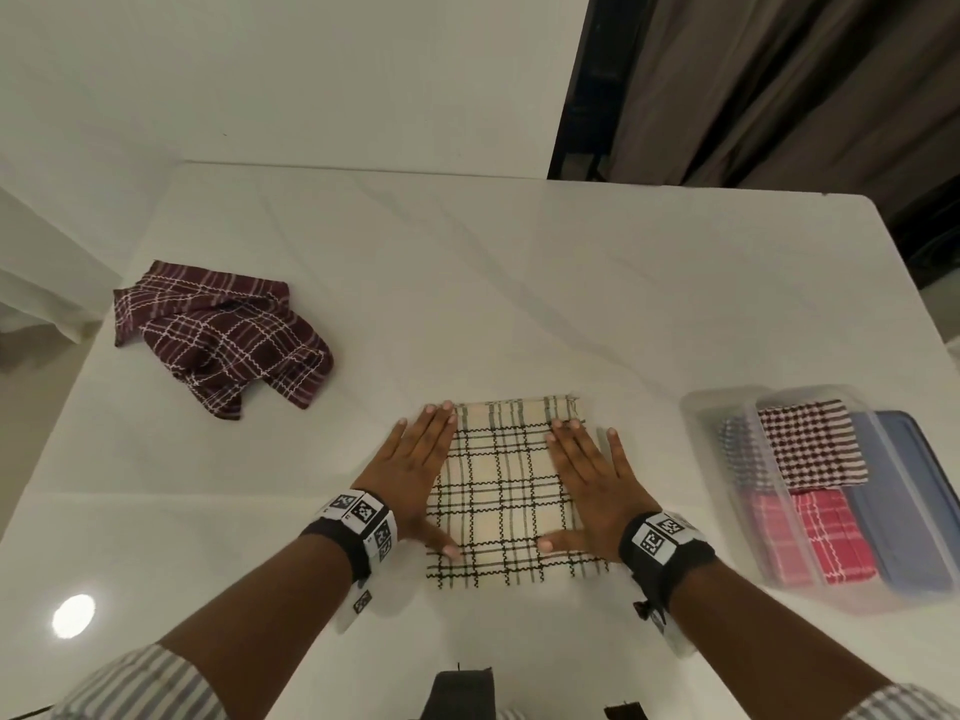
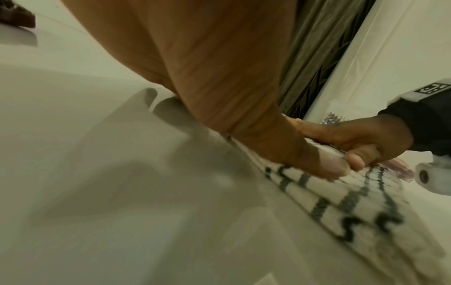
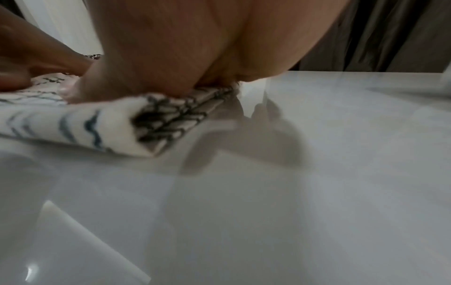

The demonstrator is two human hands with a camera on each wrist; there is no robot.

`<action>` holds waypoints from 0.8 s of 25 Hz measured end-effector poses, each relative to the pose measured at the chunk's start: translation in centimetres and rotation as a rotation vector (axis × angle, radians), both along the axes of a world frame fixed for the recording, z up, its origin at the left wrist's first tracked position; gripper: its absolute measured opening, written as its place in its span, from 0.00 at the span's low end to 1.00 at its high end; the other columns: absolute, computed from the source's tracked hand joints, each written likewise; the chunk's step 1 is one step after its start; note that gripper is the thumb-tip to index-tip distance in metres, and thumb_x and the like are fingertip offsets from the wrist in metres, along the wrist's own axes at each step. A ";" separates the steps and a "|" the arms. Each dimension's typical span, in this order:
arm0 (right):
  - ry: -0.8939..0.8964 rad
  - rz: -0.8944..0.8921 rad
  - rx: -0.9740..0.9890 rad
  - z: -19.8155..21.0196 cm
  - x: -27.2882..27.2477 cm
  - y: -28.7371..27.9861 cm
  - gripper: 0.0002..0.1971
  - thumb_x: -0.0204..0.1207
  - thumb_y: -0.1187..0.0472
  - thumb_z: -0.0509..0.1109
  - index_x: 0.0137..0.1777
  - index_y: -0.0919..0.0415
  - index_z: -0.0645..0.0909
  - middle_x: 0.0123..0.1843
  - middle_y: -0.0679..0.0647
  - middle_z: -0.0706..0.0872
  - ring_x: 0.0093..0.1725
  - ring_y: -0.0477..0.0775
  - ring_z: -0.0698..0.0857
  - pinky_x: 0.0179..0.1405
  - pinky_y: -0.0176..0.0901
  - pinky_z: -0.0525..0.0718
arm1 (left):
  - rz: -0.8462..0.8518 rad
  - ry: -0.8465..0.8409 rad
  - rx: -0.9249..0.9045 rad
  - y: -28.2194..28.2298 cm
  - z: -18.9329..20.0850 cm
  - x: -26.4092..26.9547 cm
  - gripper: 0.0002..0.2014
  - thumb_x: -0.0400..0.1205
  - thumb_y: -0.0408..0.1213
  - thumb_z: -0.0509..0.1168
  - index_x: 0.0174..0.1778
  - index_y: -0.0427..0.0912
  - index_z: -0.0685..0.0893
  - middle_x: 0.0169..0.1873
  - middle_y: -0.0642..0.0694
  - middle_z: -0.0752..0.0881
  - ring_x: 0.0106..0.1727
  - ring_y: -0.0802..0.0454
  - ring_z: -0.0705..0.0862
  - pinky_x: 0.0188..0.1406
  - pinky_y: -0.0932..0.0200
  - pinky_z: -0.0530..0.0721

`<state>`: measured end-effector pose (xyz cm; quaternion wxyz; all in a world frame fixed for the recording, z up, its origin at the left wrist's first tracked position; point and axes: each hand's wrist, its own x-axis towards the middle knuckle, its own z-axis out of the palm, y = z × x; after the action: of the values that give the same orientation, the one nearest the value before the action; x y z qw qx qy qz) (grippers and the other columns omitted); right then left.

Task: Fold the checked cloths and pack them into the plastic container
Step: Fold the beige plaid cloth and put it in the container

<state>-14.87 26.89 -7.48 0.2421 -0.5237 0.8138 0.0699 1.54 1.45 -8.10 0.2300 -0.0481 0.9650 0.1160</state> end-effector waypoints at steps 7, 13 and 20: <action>-0.016 0.072 -0.107 -1.2 7.9 0.4 0.47 0.80 0.27 0.46 0.86 0.60 0.37 0.87 0.58 0.37 0.85 0.57 0.31 0.80 0.61 0.36 | -0.063 0.142 0.003 8.3 -0.1 3.9 0.48 0.80 0.67 0.50 0.85 0.37 0.42 0.86 0.37 0.44 0.86 0.37 0.44 0.83 0.39 0.59; 0.021 -0.064 -0.117 -1.9 9.9 3.3 0.43 0.82 0.31 0.46 0.86 0.59 0.41 0.88 0.56 0.40 0.87 0.58 0.41 0.80 0.60 0.42 | 0.077 0.154 0.049 9.6 -1.7 9.2 0.48 0.82 0.71 0.49 0.86 0.37 0.47 0.87 0.41 0.46 0.87 0.42 0.47 0.81 0.45 0.50; -0.007 -0.075 -0.114 -0.5 8.4 3.8 0.44 0.80 0.32 0.50 0.86 0.57 0.38 0.86 0.52 0.33 0.86 0.55 0.37 0.83 0.48 0.33 | 0.134 0.102 -0.009 10.0 -0.5 9.2 0.45 0.82 0.68 0.51 0.86 0.38 0.53 0.86 0.40 0.51 0.86 0.41 0.51 0.80 0.43 0.50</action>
<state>-6.45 30.68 -7.99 0.2173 -0.5060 0.8346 0.0122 10.74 11.49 -8.58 0.1722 -0.1074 0.9706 0.1290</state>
